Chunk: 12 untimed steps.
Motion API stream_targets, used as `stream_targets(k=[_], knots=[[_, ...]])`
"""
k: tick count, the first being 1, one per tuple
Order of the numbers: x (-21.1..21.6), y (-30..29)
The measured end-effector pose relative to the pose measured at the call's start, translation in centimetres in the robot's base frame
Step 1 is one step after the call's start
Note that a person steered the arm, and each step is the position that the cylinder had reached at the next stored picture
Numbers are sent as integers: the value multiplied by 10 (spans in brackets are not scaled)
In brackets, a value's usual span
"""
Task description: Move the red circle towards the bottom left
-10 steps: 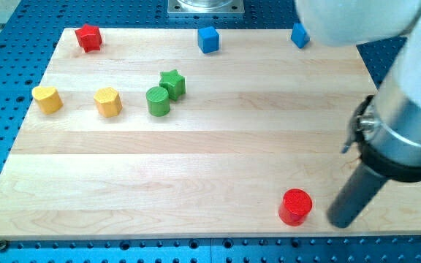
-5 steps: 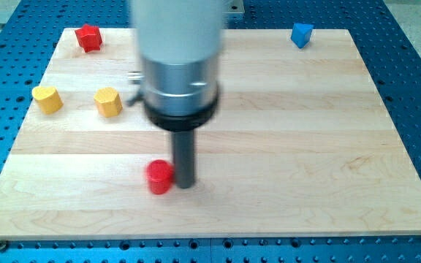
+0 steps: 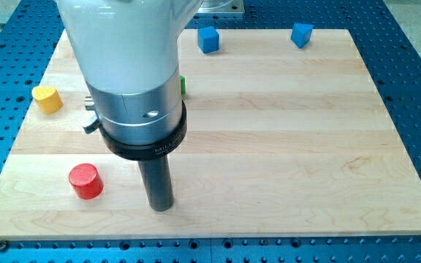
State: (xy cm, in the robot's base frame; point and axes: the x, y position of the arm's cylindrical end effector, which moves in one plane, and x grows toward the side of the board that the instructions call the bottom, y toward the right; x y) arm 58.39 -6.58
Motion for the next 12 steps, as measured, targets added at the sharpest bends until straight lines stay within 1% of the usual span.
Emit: stream_targets(k=[2,3,4,5,6,7,8,9,10,11,12], knots=[[0,1],[-6,1],[-18,-12],[-4,-69],[1,-111],[1,-131],[-3,-49],[-27,-85],[-24,-127],[-58,-89],[-76,-125]])
